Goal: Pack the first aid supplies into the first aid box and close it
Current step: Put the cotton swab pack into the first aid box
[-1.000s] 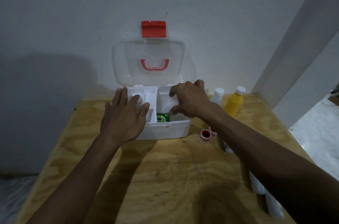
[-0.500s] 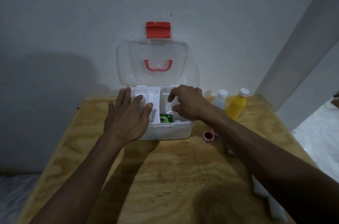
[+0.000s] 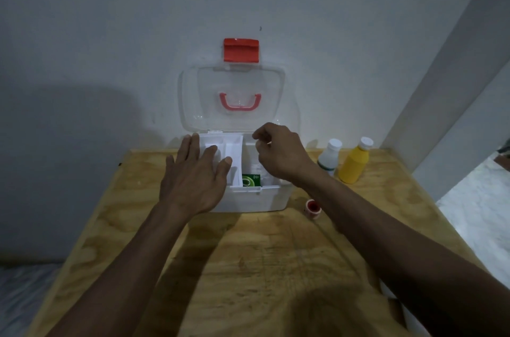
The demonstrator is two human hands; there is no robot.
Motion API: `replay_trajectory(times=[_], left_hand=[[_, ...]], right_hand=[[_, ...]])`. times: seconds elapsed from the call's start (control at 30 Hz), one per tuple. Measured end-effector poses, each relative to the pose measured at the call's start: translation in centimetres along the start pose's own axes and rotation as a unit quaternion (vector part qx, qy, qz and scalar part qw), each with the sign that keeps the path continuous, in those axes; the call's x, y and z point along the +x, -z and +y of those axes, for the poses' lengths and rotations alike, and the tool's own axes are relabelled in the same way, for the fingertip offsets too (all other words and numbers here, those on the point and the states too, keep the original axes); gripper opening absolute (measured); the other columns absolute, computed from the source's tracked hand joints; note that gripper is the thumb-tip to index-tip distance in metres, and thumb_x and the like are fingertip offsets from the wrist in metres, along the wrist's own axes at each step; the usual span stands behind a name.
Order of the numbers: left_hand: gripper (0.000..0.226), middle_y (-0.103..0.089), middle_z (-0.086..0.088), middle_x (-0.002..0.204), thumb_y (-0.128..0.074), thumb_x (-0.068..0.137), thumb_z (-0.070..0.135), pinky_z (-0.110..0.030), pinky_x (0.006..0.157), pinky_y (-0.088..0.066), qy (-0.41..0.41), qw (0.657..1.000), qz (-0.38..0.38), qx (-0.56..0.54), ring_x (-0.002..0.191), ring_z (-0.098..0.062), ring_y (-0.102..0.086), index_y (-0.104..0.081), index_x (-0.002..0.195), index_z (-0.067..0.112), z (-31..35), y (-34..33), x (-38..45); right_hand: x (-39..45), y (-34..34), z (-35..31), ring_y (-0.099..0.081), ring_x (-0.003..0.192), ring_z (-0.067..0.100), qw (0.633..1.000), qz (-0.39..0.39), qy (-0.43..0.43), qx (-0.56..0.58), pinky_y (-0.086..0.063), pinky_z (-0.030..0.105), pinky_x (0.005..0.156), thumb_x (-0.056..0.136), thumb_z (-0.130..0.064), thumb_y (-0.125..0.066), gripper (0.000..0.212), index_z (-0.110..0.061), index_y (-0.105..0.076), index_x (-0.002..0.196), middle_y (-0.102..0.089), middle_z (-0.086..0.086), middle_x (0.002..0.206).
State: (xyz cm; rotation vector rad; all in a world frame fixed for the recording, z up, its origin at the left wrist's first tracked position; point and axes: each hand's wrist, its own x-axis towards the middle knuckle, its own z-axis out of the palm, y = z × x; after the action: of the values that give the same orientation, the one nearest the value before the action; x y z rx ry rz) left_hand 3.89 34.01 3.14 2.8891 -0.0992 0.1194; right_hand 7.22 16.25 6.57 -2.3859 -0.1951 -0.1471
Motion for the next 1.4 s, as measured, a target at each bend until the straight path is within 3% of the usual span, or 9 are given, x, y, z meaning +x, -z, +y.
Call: replay_trajectory(times=[0.13, 0.33, 0.47, 0.73, 1.0, 1.13, 1.27, 1.4], left_hand=[[0.063, -0.004, -0.009, 0.164, -0.017, 0.097, 0.057, -0.056, 0.118, -0.009, 0.001, 1.0, -0.001, -0.004, 0.151, -0.027, 0.003, -0.031, 0.148, 0.025, 0.0, 0.0, 0.0], [0.063, -0.002, -0.008, 0.164, -0.016, 0.096, 0.058, -0.056, 0.118, -0.008, 0.004, 1.0, -0.003, 0.0, 0.151, -0.026, 0.004, -0.03, 0.149, 0.026, 0.0, -0.1, 0.1], [0.064, -0.002, -0.008, 0.164, -0.016, 0.096, 0.059, -0.056, 0.119, -0.008, 0.004, 1.0, -0.002, 0.003, 0.151, -0.026, 0.004, -0.03, 0.149, 0.027, 0.0, -0.1, 0.1], [0.064, -0.003, -0.007, 0.164, -0.016, 0.096, 0.059, -0.056, 0.119, -0.008, 0.003, 1.0, -0.001, 0.006, 0.151, -0.027, 0.004, -0.03, 0.149, 0.027, -0.1, -0.3, 0.3], [0.064, -0.001, -0.007, 0.164, -0.016, 0.096, 0.06, -0.056, 0.118, -0.005, 0.006, 1.0, -0.004, 0.007, 0.151, -0.026, 0.006, -0.031, 0.149, 0.028, -0.1, -0.3, 0.3], [0.063, 0.0, -0.008, 0.164, -0.016, 0.097, 0.059, -0.055, 0.119, -0.005, 0.007, 1.0, -0.009, 0.007, 0.151, -0.026, 0.007, -0.03, 0.149, 0.027, -0.1, -0.2, 0.3], [0.063, 0.0, -0.008, 0.164, -0.016, 0.097, 0.059, -0.054, 0.119, -0.005, 0.007, 1.0, -0.005, 0.007, 0.151, -0.026, 0.006, -0.029, 0.15, 0.027, 0.1, -0.2, 0.2], [0.063, 0.001, -0.008, 0.164, -0.017, 0.097, 0.058, -0.052, 0.119, -0.004, 0.005, 1.0, -0.01, 0.0, 0.151, -0.026, 0.007, -0.03, 0.15, 0.026, 0.2, 0.0, 0.1]], right_hand=[[0.1, -0.4, -0.3, -0.06, 0.101, 0.023, 0.992, -0.036, -0.076, 0.097, -0.046, 0.028, 0.073, 0.1, -0.019, -0.044, 0.031, -0.018, -0.046, 0.13, -0.061, 0.008, 0.122], [0.8, -1.2, -0.4, -0.053, 0.094, 0.021, 0.981, -0.062, -0.13, 0.127, -0.042, 0.027, 0.064, 0.102, -0.027, -0.035, 0.033, -0.022, -0.034, 0.134, -0.055, 0.01, 0.12], [0.9, -1.6, -0.6, -0.053, 0.078, 0.016, 0.978, -0.059, -0.138, 0.145, -0.042, 0.025, 0.056, 0.102, -0.028, -0.035, 0.032, -0.024, -0.032, 0.133, -0.057, 0.009, 0.107], [1.2, -2.0, -0.3, -0.048, 0.072, 0.011, 0.982, -0.05, -0.129, 0.128, -0.035, 0.023, 0.052, 0.101, -0.024, -0.038, 0.018, -0.02, -0.038, 0.119, -0.055, 0.004, 0.094], [1.7, -2.5, -0.1, -0.049, 0.084, 0.01, 0.98, -0.059, -0.125, 0.146, -0.039, 0.024, 0.063, 0.102, -0.03, -0.037, 0.023, -0.022, -0.035, 0.123, -0.053, 0.006, 0.112], [1.6, -2.4, -0.4, -0.051, 0.082, 0.01, 0.981, -0.078, -0.096, 0.153, -0.039, 0.023, 0.061, 0.103, -0.035, -0.036, 0.03, -0.028, -0.035, 0.132, -0.053, 0.003, 0.116], [1.6, -2.7, -0.4, -0.051, 0.106, 0.018, 0.98, -0.096, -0.076, 0.16, -0.046, 0.029, 0.078, 0.104, -0.032, -0.035, 0.028, -0.025, -0.042, 0.131, -0.051, 0.002, 0.132], [1.8, -2.9, -0.4, -0.05, 0.113, 0.02, 0.977, -0.101, -0.079, 0.17, -0.047, 0.032, 0.083, 0.105, -0.03, -0.033, 0.028, -0.024, -0.042, 0.131, -0.05, 0.002, 0.136]])
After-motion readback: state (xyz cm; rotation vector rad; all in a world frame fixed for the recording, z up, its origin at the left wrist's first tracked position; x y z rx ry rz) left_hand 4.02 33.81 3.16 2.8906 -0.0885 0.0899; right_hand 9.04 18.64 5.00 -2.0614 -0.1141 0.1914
